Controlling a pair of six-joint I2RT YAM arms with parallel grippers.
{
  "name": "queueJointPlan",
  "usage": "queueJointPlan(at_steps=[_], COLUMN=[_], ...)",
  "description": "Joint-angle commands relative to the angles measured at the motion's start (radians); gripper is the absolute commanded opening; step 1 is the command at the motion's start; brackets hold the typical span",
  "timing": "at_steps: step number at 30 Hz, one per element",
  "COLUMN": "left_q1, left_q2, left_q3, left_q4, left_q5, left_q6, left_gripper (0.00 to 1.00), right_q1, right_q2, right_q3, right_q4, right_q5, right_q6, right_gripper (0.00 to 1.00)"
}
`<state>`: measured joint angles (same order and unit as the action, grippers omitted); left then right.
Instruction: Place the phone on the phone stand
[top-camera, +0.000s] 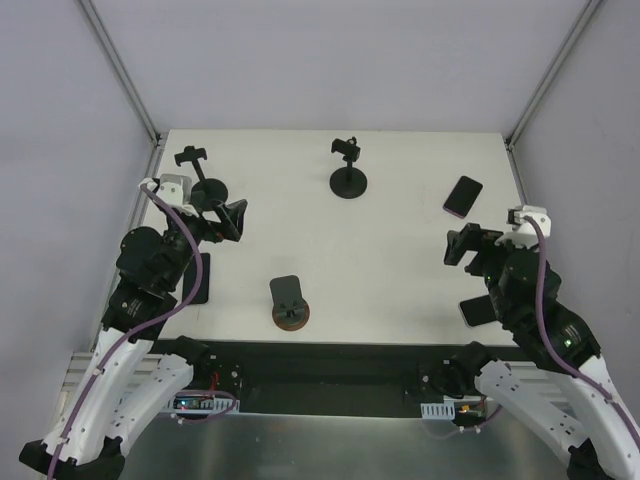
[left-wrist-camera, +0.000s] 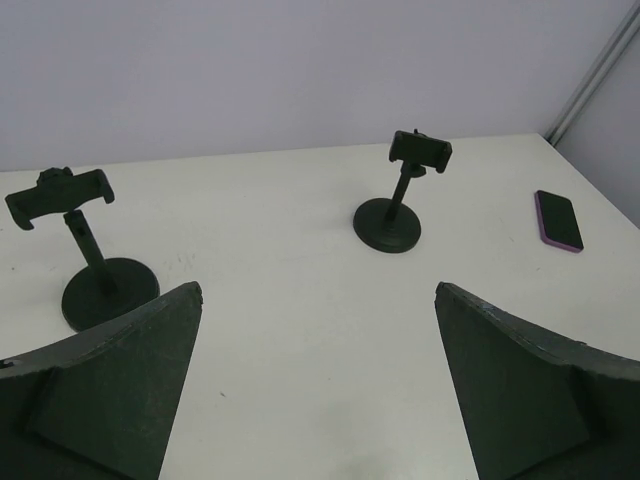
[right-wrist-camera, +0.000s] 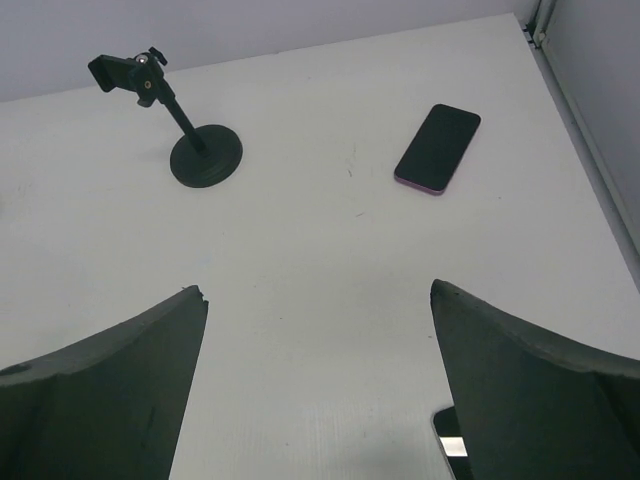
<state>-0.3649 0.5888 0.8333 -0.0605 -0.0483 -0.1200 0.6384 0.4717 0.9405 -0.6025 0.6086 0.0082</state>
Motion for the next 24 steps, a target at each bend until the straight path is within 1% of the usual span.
queueJointPlan(at_steps=[1, 2, 3, 5, 6, 8, 9, 11, 12, 14, 15, 17, 19, 21, 22, 24], left_q1=[0.004, 0.004, 0.004, 0.004, 0.004, 0.004, 0.004, 0.003, 0.003, 0.003, 0.003, 0.003, 0.001, 0.000, 0.001, 0.000], left_q2=[0.016, 0.022, 0.025, 0.032, 0.035, 0.042, 0.042, 0.043, 0.045, 0.049, 0.051, 0.054, 0.060, 0.066, 0.074, 0.082], left_q3=[0.030, 0.030, 0.030, 0.030, 0.032, 0.035, 0.033, 0.035, 0.033, 0.035, 0.035, 0.035, 0.035, 0.039, 0.041, 0.046], left_q4=[0.044, 0.044, 0.042, 0.044, 0.042, 0.041, 0.042, 0.041, 0.042, 0.041, 0.041, 0.041, 0.041, 0.041, 0.041, 0.041], left_q5=[0.042, 0.042, 0.045, 0.047, 0.047, 0.047, 0.073, 0.077, 0.079, 0.082, 0.085, 0.102, 0.117, 0.131, 0.143, 0.156], left_q6=[-0.018, -0.018, -0.021, -0.021, -0.024, -0.029, -0.032, -0.032, -0.036, -0.038, -0.041, -0.047, -0.055, -0.059, -0.061, -0.067], left_gripper=[0.99, 0.99, 0.99, 0.99, 0.99, 0.99, 0.99, 0.99, 0.99, 0.99, 0.99, 0.99, 0.99, 0.99, 0.99, 0.99], right_q1=[-0.003, -0.003, -0.003, -0.003, -0.003, -0.005, -0.005, -0.009, -0.011, -0.016, -0.020, -0.052, -0.084, -0.118, -0.134, -0.169], right_q2=[0.140, 0.171, 0.233, 0.295, 0.358, 0.425, 0.500, 0.573, 0.643, 0.711, 0.776, 0.843, 0.910, 0.968, 0.995, 1.083], right_q3=[-0.002, 0.006, 0.014, 0.024, 0.026, 0.046, 0.058, 0.116, 0.130, 0.156, 0.174, 0.243, 0.262, 0.264, 0.276, 0.319], right_q4=[0.191, 0.225, 0.301, 0.400, 0.505, 0.594, 0.669, 0.710, 0.765, 0.851, 0.903, 0.891, 0.880, 0.897, 0.908, 0.903], right_q5=[-0.049, -0.081, -0.098, -0.133, -0.139, -0.127, -0.121, -0.124, -0.130, -0.154, -0.165, -0.225, -0.271, -0.360, -0.462, -0.512], right_q6=[0.050, 0.049, 0.049, 0.055, 0.059, 0.087, 0.098, 0.133, 0.145, 0.127, 0.116, 0.111, 0.105, 0.076, 0.066, 0.050], right_gripper=[0.96, 0.96, 0.96, 0.96, 0.96, 0.96, 0.96, 0.96, 0.96, 0.96, 0.96, 0.96, 0.96, 0.96, 0.97, 0.98])
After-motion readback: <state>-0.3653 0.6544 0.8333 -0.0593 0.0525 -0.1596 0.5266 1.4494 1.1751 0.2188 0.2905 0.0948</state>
